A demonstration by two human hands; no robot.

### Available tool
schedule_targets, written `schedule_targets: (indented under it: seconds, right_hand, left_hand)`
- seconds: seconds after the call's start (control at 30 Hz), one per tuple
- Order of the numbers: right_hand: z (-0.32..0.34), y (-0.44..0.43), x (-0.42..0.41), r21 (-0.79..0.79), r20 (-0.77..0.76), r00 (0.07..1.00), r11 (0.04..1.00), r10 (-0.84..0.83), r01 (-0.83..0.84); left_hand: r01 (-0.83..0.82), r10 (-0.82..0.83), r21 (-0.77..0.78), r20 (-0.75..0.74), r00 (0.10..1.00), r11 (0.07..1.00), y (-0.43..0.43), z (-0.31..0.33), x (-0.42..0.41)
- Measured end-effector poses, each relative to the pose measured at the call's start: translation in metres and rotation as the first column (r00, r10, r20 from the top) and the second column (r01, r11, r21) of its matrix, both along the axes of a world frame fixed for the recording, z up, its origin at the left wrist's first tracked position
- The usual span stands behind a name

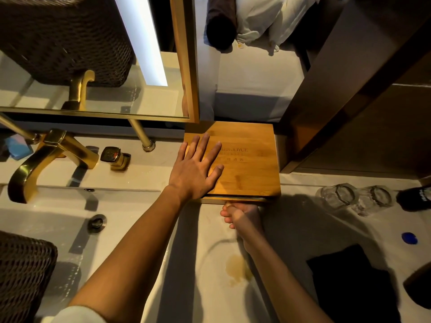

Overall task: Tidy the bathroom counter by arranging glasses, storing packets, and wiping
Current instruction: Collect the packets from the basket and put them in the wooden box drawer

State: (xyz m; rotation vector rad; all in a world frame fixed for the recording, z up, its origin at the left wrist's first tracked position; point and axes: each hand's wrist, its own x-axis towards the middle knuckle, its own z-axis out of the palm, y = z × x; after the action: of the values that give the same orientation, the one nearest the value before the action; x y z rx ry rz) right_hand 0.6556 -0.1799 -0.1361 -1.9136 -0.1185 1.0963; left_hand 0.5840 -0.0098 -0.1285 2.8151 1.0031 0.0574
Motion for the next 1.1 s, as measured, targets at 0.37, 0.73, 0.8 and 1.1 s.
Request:
schedule_targets:
  seconds: [0.37,0.73,0.8,1.1]
  right_hand:
    - [-0.01,0.01,0.003,0.002,0.072,0.997,1.0,-0.002,0.002]
    - [-0.009,0.009,-0.001,-0.349,0.488,0.759,0.894,0.43,-0.282]
    - [-0.009,0.001,-0.002,-0.44,0.565,0.6,0.822,0.566,-0.36]
    - [-0.016,-0.108,0.042,-0.396,0.657,0.416,0.757,0.629,-0.52]
  left_hand:
    - [0.005,-0.005,0.003,0.0,1.0,1.0,0.001,0.0,-0.001]
    - [-0.006,0.006,0.009,-0.056,0.998,1.0,0.0,-0.001,-0.001]
    - [-0.02,0.019,-0.003,-0.078,0.997,1.0,-0.005,0.0,-0.002]
    - [-0.109,0.113,-0.184,0.015,0.993,0.977,-0.073,0.006,-0.063]
